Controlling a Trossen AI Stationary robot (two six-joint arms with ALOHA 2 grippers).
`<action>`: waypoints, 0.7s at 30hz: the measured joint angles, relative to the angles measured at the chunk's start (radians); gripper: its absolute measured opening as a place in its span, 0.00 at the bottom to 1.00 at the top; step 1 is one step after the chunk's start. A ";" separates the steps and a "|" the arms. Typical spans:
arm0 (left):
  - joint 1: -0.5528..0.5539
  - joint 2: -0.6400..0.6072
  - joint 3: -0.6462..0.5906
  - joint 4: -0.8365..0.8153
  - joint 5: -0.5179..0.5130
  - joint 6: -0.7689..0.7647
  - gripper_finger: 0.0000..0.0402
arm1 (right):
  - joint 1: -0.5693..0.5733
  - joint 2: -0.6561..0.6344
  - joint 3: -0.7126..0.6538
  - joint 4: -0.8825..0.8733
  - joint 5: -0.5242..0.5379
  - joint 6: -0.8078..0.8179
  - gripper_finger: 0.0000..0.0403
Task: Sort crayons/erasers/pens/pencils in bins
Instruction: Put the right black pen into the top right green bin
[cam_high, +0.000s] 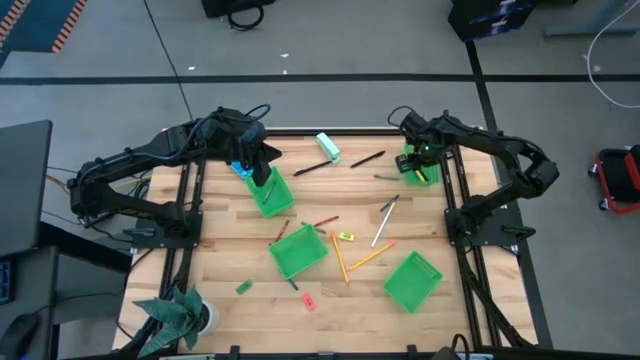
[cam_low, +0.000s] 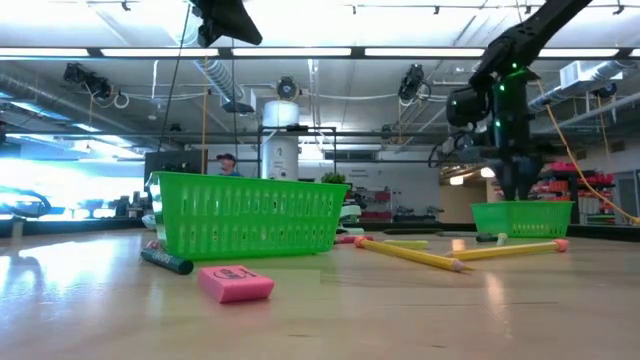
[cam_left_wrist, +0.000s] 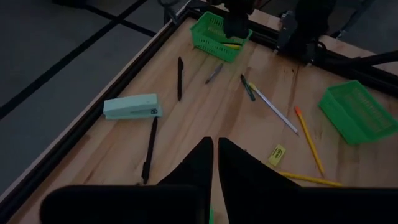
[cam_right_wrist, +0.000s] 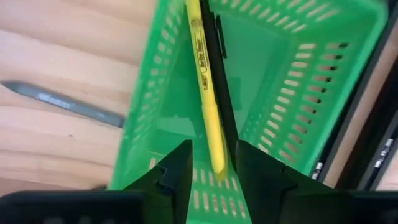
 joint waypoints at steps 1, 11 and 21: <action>0.000 -0.002 0.000 0.000 0.000 0.000 0.08 | 0.000 0.000 0.020 -0.005 0.000 0.004 0.32; 0.001 -0.011 0.000 0.002 0.000 0.021 0.06 | 0.072 0.007 0.264 0.118 -0.072 -0.070 0.33; 0.001 -0.022 0.000 -0.003 0.008 0.026 0.06 | 0.153 0.218 0.557 0.094 -0.149 -0.449 0.33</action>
